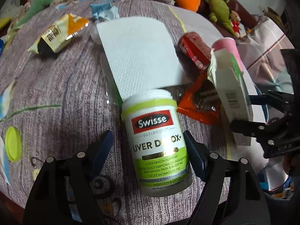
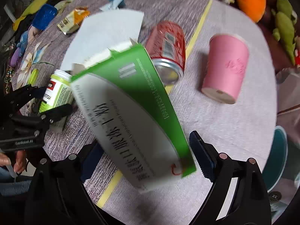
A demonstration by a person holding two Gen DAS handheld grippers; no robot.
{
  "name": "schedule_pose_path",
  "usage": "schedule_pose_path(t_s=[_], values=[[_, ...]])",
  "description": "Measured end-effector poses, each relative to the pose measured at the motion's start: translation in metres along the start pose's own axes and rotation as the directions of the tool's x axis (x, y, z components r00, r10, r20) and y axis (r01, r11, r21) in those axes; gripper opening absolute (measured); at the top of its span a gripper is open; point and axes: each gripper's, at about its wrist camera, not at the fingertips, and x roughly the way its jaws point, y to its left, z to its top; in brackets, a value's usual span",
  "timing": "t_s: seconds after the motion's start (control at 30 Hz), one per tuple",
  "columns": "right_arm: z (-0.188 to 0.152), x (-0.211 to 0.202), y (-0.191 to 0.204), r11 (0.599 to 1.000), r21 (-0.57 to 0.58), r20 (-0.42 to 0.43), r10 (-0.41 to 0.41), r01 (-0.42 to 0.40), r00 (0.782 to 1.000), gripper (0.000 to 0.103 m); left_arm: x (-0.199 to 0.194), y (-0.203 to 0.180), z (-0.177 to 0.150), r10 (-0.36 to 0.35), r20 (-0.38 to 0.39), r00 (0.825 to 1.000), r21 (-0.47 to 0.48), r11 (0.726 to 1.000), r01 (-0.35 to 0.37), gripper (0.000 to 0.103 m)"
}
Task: Collect trash
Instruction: 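Grasp the Swisse jar with the left tool while the right tool grasps the green medicine box, then carry the jar and medicine box over the teal bin and release both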
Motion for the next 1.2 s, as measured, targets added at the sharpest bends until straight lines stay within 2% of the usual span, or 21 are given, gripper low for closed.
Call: schedule_pose_path(t_s=[0.07, 0.1, 0.13, 0.27, 0.53, 0.7, 0.8, 1.03, 1.2], values=[[-0.001, 0.005, -0.003, 1.000, 0.012, -0.008, 0.009, -0.008, 1.000, 0.085, 0.000, -0.002, 0.001, 0.008, 0.003, 1.000, 0.010, 1.000, -0.008, 0.075], [-0.002, 0.004, -0.004, 0.999, 0.019, 0.011, 0.030, -0.030, 0.999, 0.085, 0.000, -0.003, 0.001, 0.012, 0.005, 1.000, 0.019, 1.000, -0.012, 0.062], [-0.003, 0.002, -0.005, 0.999, 0.022, 0.028, 0.050, -0.050, 0.998, 0.082, -0.002, -0.006, 0.001, 0.028, 0.002, 1.000, 0.034, 0.999, -0.028, 0.056], [-0.008, -0.010, -0.009, 0.994, 0.043, 0.071, 0.093, -0.097, 0.993, 0.076, -0.009, -0.011, 0.004, 0.051, 0.007, 0.999, 0.059, 0.997, -0.051, 0.056], [-0.025, -0.047, -0.050, 0.975, 0.165, 0.187, 0.120, -0.152, 0.975, 0.075, -0.043, -0.045, 0.023, 0.008, 0.052, 0.999, 0.121, 0.993, -0.014, 0.056], [-0.042, -0.070, -0.106, 0.943, 0.297, 0.260, 0.068, -0.147, 0.963, 0.075, -0.046, -0.096, 0.051, -0.050, 0.096, 0.994, 0.201, 0.979, 0.030, 0.056], [-0.059, -0.084, -0.141, 0.924, 0.358, 0.290, 0.030, -0.137, 0.957, 0.075, -0.038, -0.137, 0.064, -0.098, 0.087, 0.991, 0.263, 0.962, 0.072, 0.056], [-0.118, -0.116, -0.234, 0.842, 0.527, 0.349, -0.089, -0.117, 0.933, 0.075, -0.015, -0.234, 0.087, -0.182, 0.050, 0.982, 0.401, 0.904, 0.147, 0.056], [-0.160, -0.134, -0.301, 0.764, 0.636, 0.370, -0.176, -0.110, 0.912, 0.075, 0.007, -0.297, 0.100, -0.217, 0.008, 0.976, 0.461, 0.867, 0.189, 0.056]])
